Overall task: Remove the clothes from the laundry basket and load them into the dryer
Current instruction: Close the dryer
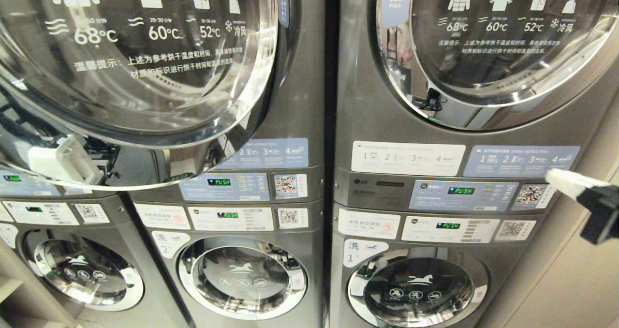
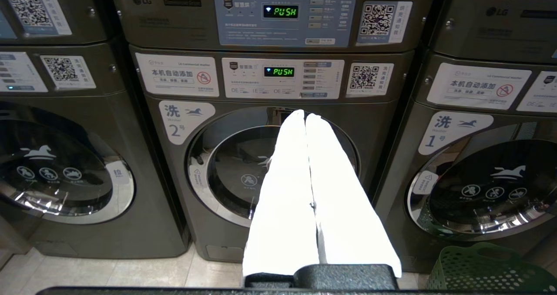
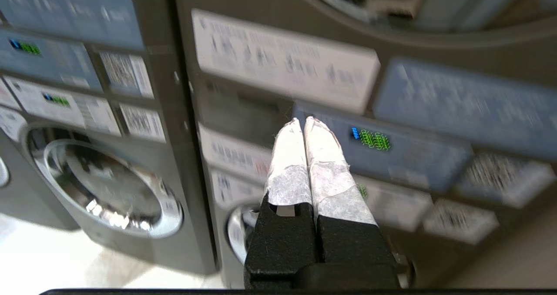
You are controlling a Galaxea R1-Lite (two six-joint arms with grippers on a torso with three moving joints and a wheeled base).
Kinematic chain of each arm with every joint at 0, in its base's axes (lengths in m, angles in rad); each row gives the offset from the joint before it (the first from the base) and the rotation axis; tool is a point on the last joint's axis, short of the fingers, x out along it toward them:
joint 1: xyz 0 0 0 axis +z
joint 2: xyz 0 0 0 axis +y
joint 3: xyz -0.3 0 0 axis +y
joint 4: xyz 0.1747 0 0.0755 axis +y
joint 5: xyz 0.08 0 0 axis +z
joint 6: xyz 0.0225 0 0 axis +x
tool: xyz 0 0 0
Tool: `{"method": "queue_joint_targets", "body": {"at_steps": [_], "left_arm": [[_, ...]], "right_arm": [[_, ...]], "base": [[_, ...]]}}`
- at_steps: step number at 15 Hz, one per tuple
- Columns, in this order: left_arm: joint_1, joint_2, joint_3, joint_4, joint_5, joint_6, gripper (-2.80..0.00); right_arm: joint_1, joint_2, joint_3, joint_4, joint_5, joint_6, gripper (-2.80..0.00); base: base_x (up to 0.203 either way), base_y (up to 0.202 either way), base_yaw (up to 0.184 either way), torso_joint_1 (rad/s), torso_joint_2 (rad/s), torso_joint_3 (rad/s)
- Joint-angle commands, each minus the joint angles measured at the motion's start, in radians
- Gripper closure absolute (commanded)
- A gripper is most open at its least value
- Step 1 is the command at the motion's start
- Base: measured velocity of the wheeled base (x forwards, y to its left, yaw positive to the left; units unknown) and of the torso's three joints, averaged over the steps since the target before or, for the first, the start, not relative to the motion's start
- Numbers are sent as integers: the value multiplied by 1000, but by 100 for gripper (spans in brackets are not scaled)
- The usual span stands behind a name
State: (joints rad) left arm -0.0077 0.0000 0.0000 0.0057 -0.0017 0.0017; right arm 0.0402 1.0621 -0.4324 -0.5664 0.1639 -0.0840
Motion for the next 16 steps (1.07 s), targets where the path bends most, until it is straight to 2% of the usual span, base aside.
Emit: {"method": "queue_joint_targets", "body": {"at_steps": [1, 5, 7, 10, 11, 13, 15, 16], "left_arm": [[0, 0, 0, 0, 0, 0, 0], [0, 0, 0, 0, 0, 0, 0], [0, 0, 0, 0, 0, 0, 0], [0, 0, 0, 0, 0, 0, 0], [0, 0, 0, 0, 0, 0, 0], [0, 0, 0, 0, 0, 0, 0], [0, 0, 0, 0, 0, 0, 0], [0, 0, 0, 0, 0, 0, 0]], "right_arm": [[-28, -228, 118, 32, 1, -3, 0], [-46, -547, 380, 182, 1, -6, 0], [-51, -710, 408, 344, 2, -3, 0], [-50, -921, 376, 602, 4, 1, 0], [-50, -973, 367, 640, 5, 2, 0], [-49, -1061, 367, 649, -1, 4, 0], [-49, -1063, 419, 479, -32, 3, 0], [-49, -1063, 432, 455, -57, 3, 0]], "base": [[0, 0, 0, 0, 0, 0], [0, 0, 0, 0, 0, 0], [0, 0, 0, 0, 0, 0], [0, 0, 0, 0, 0, 0], [0, 0, 0, 0, 0, 0], [0, 0, 0, 0, 0, 0], [0, 0, 0, 0, 0, 0], [0, 0, 0, 0, 0, 0]]}}
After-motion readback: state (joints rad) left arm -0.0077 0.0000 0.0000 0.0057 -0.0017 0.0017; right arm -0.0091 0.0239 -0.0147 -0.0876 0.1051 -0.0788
